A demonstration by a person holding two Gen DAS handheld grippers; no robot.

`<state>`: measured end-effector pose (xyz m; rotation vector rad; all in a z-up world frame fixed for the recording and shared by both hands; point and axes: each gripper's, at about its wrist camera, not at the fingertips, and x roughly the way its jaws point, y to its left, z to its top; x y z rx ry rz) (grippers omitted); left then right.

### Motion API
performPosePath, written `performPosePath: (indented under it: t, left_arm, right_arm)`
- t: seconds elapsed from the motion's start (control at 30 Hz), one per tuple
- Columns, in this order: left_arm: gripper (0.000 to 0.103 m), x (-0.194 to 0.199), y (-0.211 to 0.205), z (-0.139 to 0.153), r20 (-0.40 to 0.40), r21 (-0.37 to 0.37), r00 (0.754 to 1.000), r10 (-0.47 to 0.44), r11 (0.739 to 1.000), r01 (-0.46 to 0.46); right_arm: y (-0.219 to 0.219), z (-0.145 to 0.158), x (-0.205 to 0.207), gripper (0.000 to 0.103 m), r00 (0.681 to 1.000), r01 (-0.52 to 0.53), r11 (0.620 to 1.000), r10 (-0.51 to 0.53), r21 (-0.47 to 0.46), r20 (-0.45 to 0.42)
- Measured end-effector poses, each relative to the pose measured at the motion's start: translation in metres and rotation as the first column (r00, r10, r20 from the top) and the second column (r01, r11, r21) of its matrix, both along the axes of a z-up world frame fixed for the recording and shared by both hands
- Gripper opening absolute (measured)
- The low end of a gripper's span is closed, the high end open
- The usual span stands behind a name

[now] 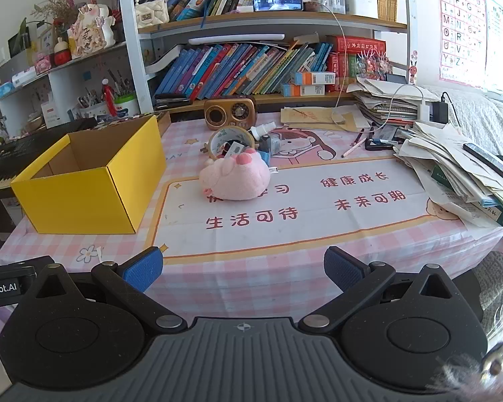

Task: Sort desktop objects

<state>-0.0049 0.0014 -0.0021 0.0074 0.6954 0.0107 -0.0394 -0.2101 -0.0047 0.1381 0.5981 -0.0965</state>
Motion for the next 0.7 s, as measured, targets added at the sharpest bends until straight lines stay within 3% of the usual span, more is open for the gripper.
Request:
performPosePath:
  t: [0.7]
  left_arm:
    - [0.103, -0.0019, 0.0033, -0.0010, -0.009, 0.004, 1.000, 0.000, 1.000, 0.000]
  right_arm:
    - [0.0024, -0.0020, 0.0018, 0.103, 1.000, 0.002, 1.000, -0.002, -0.001, -0.003]
